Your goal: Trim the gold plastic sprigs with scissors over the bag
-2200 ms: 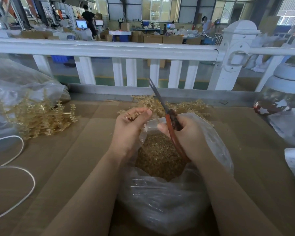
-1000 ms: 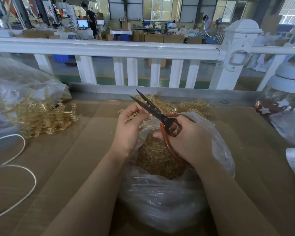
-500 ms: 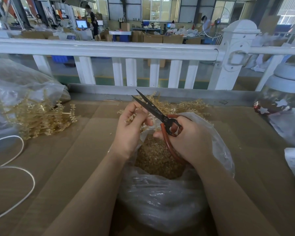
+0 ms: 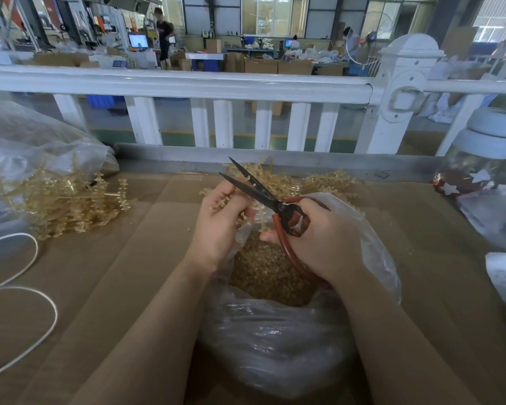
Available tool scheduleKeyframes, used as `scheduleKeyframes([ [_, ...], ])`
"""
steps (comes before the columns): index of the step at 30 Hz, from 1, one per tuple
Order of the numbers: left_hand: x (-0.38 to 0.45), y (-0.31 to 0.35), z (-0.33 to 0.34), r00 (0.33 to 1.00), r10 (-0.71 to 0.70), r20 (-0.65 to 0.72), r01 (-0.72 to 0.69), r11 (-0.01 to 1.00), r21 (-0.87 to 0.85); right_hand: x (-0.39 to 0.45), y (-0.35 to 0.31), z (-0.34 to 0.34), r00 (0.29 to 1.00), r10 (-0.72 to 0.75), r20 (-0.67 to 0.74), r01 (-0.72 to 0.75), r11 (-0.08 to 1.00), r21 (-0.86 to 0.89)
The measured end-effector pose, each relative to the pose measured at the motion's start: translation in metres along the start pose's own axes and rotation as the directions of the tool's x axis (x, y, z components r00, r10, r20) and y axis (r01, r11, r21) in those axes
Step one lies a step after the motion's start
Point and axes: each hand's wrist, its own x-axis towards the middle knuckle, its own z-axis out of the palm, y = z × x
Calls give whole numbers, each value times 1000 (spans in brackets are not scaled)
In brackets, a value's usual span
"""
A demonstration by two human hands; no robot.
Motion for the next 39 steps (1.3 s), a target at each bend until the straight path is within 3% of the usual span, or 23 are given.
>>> scheduleKeyframes([
  [19, 0, -1, 0, 998, -15, 64, 17, 999, -41, 1, 0, 2, 998, -8, -58, 9, 1000, 15],
  [39, -2, 3, 5, 995, -20, 102, 27, 997, -66, -1, -5, -1, 980, -119, -160, 121, 993, 2],
])
